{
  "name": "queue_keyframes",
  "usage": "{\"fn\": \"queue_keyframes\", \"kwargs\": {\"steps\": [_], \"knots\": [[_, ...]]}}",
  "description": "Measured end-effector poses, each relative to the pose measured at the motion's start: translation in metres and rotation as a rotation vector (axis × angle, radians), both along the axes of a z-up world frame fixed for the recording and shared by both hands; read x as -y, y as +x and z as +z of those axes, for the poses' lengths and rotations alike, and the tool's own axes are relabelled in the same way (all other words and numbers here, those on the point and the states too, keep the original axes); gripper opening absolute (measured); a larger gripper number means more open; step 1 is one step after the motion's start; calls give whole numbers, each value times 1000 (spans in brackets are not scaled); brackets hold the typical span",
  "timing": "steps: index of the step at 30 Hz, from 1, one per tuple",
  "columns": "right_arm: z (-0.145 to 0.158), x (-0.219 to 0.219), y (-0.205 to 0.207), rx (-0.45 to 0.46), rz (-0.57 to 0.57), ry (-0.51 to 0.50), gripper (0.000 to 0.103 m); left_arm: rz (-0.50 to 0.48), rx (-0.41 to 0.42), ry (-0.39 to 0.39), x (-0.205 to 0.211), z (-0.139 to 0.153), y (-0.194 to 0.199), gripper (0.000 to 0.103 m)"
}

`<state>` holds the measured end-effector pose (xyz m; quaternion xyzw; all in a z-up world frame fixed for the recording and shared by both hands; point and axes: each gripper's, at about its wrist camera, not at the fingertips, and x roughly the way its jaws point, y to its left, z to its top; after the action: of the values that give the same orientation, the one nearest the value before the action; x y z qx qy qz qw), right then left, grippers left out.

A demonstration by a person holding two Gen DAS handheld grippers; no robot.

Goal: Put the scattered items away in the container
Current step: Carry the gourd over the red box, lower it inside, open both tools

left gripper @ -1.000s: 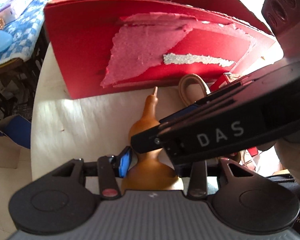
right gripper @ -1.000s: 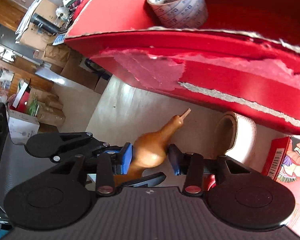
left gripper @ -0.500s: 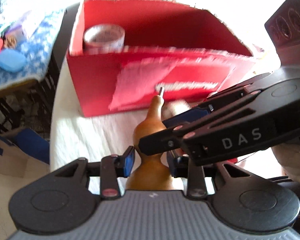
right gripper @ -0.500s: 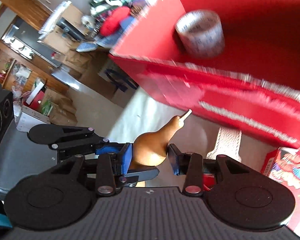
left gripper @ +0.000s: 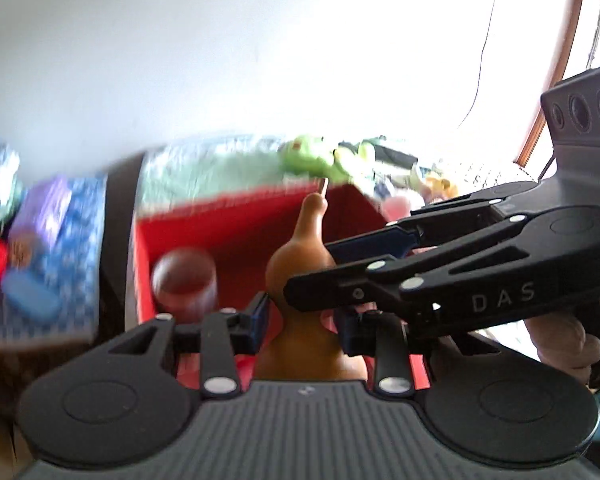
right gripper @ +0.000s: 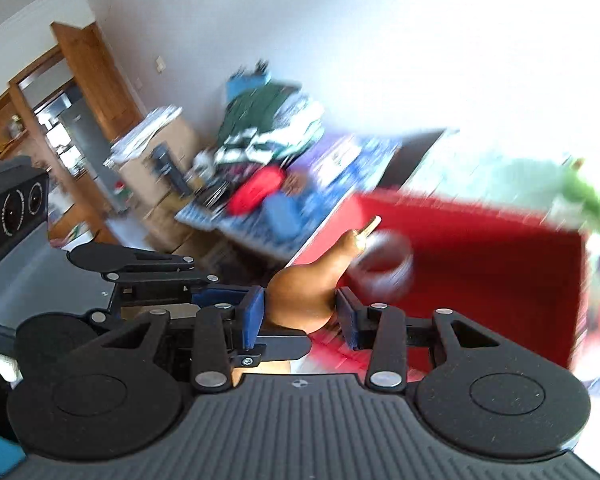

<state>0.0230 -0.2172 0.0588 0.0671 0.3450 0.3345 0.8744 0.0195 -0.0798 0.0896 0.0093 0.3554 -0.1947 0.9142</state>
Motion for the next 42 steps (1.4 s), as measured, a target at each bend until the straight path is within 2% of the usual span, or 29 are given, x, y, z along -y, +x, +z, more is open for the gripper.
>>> {"fn": "queue_keyframes", "kwargs": {"steps": [2, 4, 10, 16, 22, 24, 27, 31, 33, 36, 39, 42], "knots": [[2, 7, 15, 19, -31, -10, 43, -10, -4, -11, 6, -4, 25, 30], [-3, 16, 34, -4, -62, -5, 43, -13, -37, -38, 8, -12, 52, 29], [-43, 31, 91, -162, -105, -21, 42, 10, -215, -97, 10, -62, 124, 29], [-91, 21, 127, -355, -68, -85, 42, 56, -359, -34, 15, -114, 150, 29], [-118, -6, 153, -489, -8, -169, 42, 116, -488, 12, 4, -137, 163, 28], [-125, -13, 157, -502, -6, -183, 42, 121, -494, -10, -1, -135, 161, 29], [-130, -19, 161, -506, 5, -168, 42, 145, -484, 8, -6, -135, 157, 30], [-137, -21, 166, -498, 39, -63, 37, 190, -471, 2, -18, -139, 147, 31], [-145, -13, 171, -547, 22, 11, 37, 210, -468, -61, -27, -137, 144, 31], [-161, 0, 178, -660, 2, 106, 36, 222, -462, -75, -29, -138, 143, 31], [-155, -4, 173, -630, 29, 89, 38, 225, -443, -28, -25, -138, 142, 31], [-157, -2, 174, -636, 18, 92, 38, 220, -415, -27, -26, -137, 138, 31]]}}
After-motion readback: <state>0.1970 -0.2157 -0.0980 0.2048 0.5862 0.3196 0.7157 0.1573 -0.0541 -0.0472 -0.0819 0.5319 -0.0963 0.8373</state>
